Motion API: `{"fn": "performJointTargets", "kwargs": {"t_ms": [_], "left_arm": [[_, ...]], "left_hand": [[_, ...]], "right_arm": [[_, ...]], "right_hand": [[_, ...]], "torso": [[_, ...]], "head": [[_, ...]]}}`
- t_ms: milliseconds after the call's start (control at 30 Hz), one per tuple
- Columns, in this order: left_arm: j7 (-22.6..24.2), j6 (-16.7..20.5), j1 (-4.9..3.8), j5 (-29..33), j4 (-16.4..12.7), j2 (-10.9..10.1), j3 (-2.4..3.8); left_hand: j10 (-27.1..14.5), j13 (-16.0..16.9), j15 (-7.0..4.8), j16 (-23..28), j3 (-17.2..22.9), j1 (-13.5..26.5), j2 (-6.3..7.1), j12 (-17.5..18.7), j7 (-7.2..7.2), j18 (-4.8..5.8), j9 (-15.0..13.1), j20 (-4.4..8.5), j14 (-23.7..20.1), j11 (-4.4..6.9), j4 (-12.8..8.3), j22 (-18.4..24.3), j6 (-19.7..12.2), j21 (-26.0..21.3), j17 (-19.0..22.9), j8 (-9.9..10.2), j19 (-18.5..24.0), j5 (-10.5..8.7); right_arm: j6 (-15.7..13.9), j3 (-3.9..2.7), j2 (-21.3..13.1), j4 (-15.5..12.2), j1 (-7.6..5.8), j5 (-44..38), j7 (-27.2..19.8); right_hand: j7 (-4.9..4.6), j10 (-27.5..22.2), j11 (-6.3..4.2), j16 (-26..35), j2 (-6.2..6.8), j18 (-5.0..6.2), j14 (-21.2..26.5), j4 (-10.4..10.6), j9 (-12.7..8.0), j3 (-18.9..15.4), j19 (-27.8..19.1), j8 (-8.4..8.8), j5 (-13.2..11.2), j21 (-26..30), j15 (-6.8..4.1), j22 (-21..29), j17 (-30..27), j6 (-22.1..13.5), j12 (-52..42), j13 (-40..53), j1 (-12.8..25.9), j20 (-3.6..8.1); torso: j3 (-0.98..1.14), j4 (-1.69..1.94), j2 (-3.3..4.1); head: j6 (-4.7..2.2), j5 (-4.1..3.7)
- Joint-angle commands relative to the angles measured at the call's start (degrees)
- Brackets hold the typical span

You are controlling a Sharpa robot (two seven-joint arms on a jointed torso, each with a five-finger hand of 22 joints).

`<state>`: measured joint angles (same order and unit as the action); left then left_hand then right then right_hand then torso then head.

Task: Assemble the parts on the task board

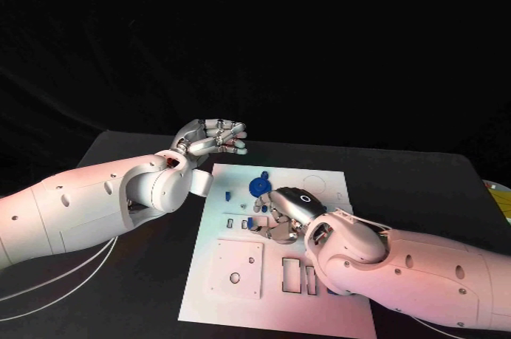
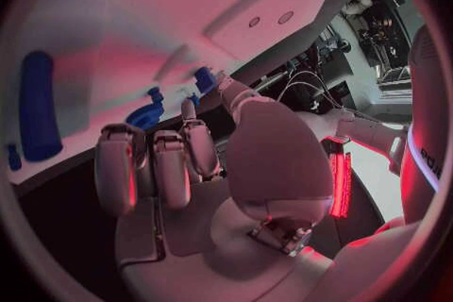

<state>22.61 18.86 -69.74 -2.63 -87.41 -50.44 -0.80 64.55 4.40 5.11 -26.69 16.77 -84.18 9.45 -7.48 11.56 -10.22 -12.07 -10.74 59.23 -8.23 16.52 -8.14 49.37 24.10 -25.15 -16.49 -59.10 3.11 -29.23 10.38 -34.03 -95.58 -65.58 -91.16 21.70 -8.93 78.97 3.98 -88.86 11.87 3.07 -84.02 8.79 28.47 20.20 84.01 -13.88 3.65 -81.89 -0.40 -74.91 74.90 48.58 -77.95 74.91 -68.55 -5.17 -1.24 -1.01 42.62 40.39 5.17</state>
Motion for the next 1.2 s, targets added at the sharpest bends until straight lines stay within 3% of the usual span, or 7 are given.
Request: {"fn": "performJointTargets", "kwargs": {"t_ms": [33, 233, 300, 333, 433, 733, 1200], "left_arm": [[-2.9, -2.0, -0.03, -2.2, 0.3, 0.0, 0.01], [-10.3, -4.4, -0.02, -9.3, 1.3, -0.2, -0.01], [-14.1, -6.0, -0.02, -12.7, 1.6, -0.3, -0.01], [-15.9, -7.0, -0.03, -14.6, 1.8, -0.4, -0.01], [-22.7, -11.2, -0.04, -21.4, 1.8, -0.6, 0.0], [-39.9, -24.0, -0.57, -40.4, 0.8, -0.4, 0.05], [-52.3, -31.8, -1.85, -52.0, 0.2, 3.0, 0.03]], "left_hand": [[2.8, 0.7, -1.0, -2.9, -0.6, 2.0, -0.06, -0.8, -0.16, -0.39, -0.1, 0.77, 3.1, 0.83, 0.1, -0.8, 0.3, 1.8, -1.8, 0.4, -2.3, -0.18], [7.1, 6.3, -3.66, -19.1, -4.7, 9.4, -1.76, -8.6, -1.59, -0.23, -1.2, 3.92, 10.3, 2.89, -0.5, -6.6, 0.9, 12.4, -12.2, -1.3, -10.0, -0.18], [6.6, 11.0, -4.73, -35.6, -6.4, 11.6, -2.6, -14.7, -2.6, 0.28, -2.2, 5.23, 16.4, 3.76, 0.4, -13.1, 1.2, 20.6, -28.3, -3.0, -12.2, -0.19], [0.9, 21.6, -4.68, -47.6, -9.0, 12.2, -4.19, -27.4, -2.7, 2.21, -4.4, 5.51, 18.3, 3.57, 0.3, -30.7, -0.1, 36.3, -41.6, -6.5, -10.8, 0.31], [0.2, 29.2, -5.5, -56.4, -11.2, 14.5, -5.18, -37.9, -3.45, 3.9, -6.3, 5.56, 25.6, 4.95, 0.2, -46.6, 0.0, 48.0, -53.2, -9.5, -15.6, -0.17], [11.7, 59.2, -7.4, -63.3, -14.2, 16.8, -8.24, -64.9, -6.16, 7.28, -13.6, 7.23, 30.8, 7.06, 0.4, -67.1, 1.1, 59.9, -64.9, -18.3, -23.7, -0.26], [5.5, 50.1, -7.29, -62.0, -16.5, 15.6, -10.25, -57.3, -5.51, 6.51, -15.1, 7.47, 30.0, 6.62, 0.3, -63.2, -2.5, 58.2, -62.6, -18.3, -22.6, -0.23]], "right_arm": [[-4.5, -0.31, -2.3, -1.2, -0.92, 5.0, -7.3], [-3.8, -0.88, -8.2, -2.4, -3.45, 23.4, -20.1], [-2.9, -1.02, -10.2, -2.7, -4.47, 29.4, -23.3], [-2.4, -1.08, -11.1, -2.8, -4.93, 31.8, -24.4], [-1.4, -1.2, -13.9, -2.9, -6.31, 37.5, -26.7], [-0.5, -1.33, -18.7, -0.6, -9.16, 44.2, -28.6], [-0.2, -1.34, -19.8, 1.9, -9.95, 43.2, -28.1]], "right_hand": [[-0.04, -0.3, 0.23, 0.4, -0.5, -0.24, -4.8, 0.2, 0.1, -0.4, 0.3, 0.33, 0.0, 1.0, 0.32, -4.6, 9.9, -0.5, 0.0, 1.6, -0.8, -0.61], [0.12, -0.5, 0.07, 0.6, -1.93, 0.16, -4.7, 0.4, 0.6, -0.7, -0.5, -0.54, 1.7, 2.4, 0.19, -3.1, 9.2, 0.4, 0.0, 1.6, -2.7, -0.54], [0.13, -0.5, 0.06, 0.6, -2.22, 0.13, -4.7, 0.3, 0.7, -0.7, -0.5, -0.73, 2.4, 2.3, 0.18, -3.2, 9.4, 0.5, 0.0, 1.6, -3.2, -0.52], [0.14, -0.5, 0.05, 0.6, -2.27, 0.11, -4.7, 0.3, 0.7, -0.7, -0.5, -0.81, 2.7, 2.3, 0.18, -3.3, 9.4, 0.6, 0.0, 1.6, -3.3, -0.52], [0.16, -0.6, 0.01, 0.6, -2.35, 0.09, -4.7, 0.3, 0.9, -0.8, -0.4, -1.01, 3.8, 2.3, 0.15, -3.4, 9.4, 0.7, 0.0, 1.6, -3.7, -0.49], [0.18, -0.5, -0.01, 0.5, -2.38, 0.02, -4.8, 0.4, 0.9, -1.0, -0.2, -1.13, 4.4, 2.0, 0.13, -3.7, 9.6, 0.7, -0.1, 1.7, -3.7, -0.47], [0.18, -0.6, -0.01, 0.6, -2.29, 0.01, -4.7, 0.3, 0.9, -1.0, -0.2, -1.11, 4.7, 2.0, 0.12, -3.7, 9.5, 0.6, 0.0, 1.5, -3.9, -0.46]], "torso": [[-0.02, 0.01, -0.15], [0.05, -0.18, -0.42], [0.16, -0.23, -0.56], [0.21, -0.24, -0.61], [0.4, -0.21, -0.82], [0.9, -0.22, -1.45], [1.08, -0.15, -1.54]], "head": [[0.03, -0.04], [-0.11, 0.06], [-0.07, 0.06], [-0.06, 0.08], [0.04, 0.11], [0.69, 0.1], [1.37, 0.2]]}}
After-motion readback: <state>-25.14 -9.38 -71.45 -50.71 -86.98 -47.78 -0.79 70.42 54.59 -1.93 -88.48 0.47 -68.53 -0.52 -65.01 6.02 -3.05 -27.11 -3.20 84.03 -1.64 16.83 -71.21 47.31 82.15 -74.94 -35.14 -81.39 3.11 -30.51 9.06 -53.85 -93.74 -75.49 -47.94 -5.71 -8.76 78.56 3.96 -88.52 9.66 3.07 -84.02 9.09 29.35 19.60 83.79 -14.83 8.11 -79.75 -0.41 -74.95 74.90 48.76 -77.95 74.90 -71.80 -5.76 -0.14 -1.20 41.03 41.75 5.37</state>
